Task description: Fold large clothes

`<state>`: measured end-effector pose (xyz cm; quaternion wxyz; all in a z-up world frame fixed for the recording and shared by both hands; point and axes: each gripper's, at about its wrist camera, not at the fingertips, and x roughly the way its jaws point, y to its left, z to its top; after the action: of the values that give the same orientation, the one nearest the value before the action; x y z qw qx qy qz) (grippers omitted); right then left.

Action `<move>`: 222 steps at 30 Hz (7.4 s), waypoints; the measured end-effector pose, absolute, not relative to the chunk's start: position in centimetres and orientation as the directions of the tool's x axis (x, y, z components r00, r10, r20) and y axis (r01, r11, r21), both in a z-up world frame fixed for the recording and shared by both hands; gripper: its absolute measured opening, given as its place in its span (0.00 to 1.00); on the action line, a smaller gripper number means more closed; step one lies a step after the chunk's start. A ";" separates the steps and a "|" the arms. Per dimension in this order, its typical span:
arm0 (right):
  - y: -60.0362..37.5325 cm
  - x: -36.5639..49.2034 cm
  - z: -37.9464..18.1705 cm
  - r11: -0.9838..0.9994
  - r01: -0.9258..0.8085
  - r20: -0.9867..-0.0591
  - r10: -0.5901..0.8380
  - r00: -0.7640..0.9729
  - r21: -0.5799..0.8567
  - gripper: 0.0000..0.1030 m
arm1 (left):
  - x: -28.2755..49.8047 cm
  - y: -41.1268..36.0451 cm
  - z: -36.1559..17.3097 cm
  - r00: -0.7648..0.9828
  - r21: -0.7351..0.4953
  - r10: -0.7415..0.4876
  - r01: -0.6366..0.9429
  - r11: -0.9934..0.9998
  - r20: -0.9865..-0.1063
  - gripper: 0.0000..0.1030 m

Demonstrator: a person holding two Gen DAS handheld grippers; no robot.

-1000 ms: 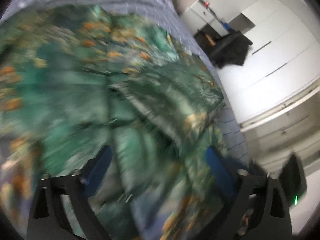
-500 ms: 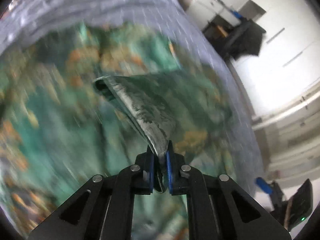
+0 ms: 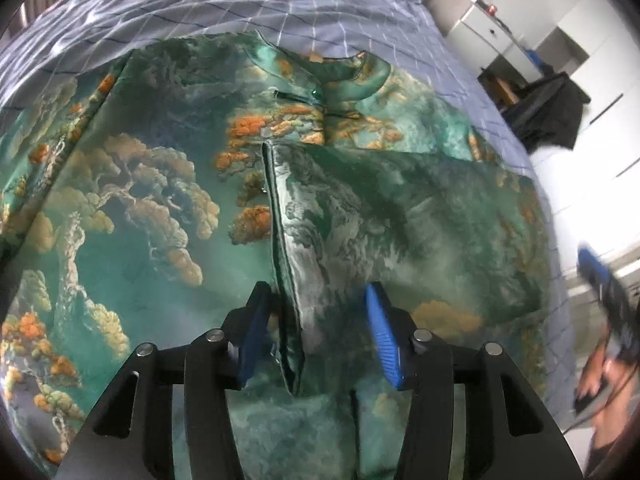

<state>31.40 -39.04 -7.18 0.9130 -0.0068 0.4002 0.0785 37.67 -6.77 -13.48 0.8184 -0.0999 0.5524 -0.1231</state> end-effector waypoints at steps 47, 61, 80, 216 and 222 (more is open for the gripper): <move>-32.6 26.0 -12.6 0.985 -0.150 -0.842 0.013 0.540 -0.080 0.75 | 24.0 1.9 -12.0 0.578 0.110 0.017 0.126 0.986 -0.816 0.84; -22.2 15.1 -11.3 0.967 -0.255 -0.829 0.132 0.543 -0.012 0.75 | 23.7 23.1 -13.1 0.537 -0.119 0.117 -0.384 0.916 -0.836 0.87; -17.3 11.5 -9.7 0.934 -0.355 -0.821 0.172 0.544 -0.040 0.75 | 25.6 34.1 -12.5 0.557 -0.273 0.254 -0.691 0.669 -0.791 0.11; -15.3 32.7 -11.5 0.955 -0.296 -0.806 0.199 0.558 0.031 0.64 | 22.2 5.6 -12.5 0.617 0.070 0.011 0.072 0.995 -0.787 0.89; -17.7 27.0 -10.0 0.967 -0.251 -0.793 0.184 0.581 0.040 0.72 | 19.0 5.4 -12.3 0.614 0.037 -0.002 0.051 0.998 -0.789 0.89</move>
<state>27.02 -17.71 -9.98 0.8884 -0.0381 0.4408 0.1224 19.05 5.44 -12.35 0.8980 0.0277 0.4389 -0.0149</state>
